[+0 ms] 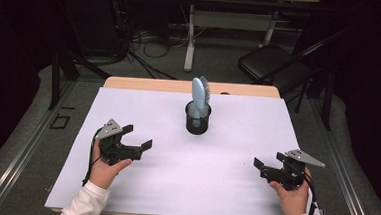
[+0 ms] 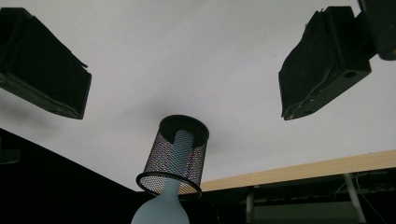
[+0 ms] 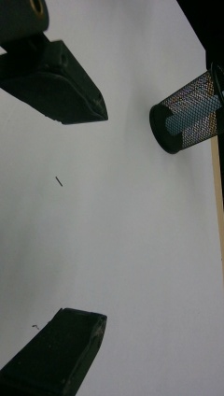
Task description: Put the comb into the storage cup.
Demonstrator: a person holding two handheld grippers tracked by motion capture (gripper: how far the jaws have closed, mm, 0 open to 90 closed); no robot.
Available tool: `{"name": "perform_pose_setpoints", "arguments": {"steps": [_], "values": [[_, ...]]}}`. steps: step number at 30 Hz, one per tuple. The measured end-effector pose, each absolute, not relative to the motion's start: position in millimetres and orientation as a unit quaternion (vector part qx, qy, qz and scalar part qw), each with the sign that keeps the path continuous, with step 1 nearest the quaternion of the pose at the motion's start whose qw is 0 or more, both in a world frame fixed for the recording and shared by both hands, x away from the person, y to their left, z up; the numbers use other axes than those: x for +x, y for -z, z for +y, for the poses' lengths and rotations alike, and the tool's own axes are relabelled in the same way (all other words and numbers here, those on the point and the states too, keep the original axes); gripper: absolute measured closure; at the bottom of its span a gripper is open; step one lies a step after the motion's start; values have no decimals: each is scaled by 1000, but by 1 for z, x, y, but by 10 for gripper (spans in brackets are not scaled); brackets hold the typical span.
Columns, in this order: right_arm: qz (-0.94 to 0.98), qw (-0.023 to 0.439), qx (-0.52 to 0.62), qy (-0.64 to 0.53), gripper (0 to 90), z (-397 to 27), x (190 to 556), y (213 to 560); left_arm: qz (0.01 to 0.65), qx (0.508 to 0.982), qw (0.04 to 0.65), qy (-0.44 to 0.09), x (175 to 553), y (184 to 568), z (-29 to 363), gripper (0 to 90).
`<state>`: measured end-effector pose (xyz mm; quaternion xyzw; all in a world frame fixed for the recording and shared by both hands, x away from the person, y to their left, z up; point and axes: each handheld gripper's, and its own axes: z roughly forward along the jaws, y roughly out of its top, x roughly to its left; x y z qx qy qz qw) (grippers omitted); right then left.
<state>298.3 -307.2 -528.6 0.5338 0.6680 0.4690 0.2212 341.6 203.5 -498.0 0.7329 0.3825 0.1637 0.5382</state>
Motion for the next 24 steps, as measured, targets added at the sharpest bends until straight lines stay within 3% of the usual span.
{"name": "perform_pose_setpoints", "arguments": {"steps": [24], "values": [[668, 215, 540, -464, 39, -309, 299, 532, 395, 727, 537, -162, 344, 499, 209, 27]]}}
